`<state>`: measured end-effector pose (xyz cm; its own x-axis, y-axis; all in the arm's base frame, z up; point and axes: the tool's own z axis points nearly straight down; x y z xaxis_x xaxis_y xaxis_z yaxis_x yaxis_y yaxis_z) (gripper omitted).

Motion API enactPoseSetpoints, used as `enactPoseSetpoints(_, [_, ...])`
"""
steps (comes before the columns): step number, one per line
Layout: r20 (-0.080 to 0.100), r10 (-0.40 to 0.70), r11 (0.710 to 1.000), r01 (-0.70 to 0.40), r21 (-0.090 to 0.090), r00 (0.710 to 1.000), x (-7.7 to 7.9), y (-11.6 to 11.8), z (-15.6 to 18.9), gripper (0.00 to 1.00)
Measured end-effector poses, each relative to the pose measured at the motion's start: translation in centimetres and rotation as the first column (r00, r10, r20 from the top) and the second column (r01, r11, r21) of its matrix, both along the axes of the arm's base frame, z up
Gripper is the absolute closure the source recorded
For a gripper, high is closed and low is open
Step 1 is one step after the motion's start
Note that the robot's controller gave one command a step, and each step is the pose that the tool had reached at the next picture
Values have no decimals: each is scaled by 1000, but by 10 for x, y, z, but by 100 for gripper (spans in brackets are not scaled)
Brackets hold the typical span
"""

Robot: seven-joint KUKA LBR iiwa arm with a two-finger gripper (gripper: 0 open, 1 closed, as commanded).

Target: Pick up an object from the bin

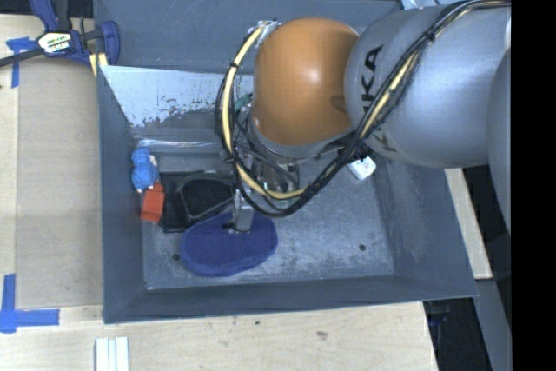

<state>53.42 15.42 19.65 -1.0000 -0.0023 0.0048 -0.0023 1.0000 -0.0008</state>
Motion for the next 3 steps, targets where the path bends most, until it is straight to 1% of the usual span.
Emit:
enactPoseSetpoints(1, [22, -274, 962, 274, 11, 961, 8, -27, -100, 0])
enactPoseSetpoints(2, [-20, -293, 956, 293, -7, 956, 61, -26, -119, 0])
enactPoseSetpoints(3, [6, -345, 939, 345, -5, 939, 44, 20, -121, 0])
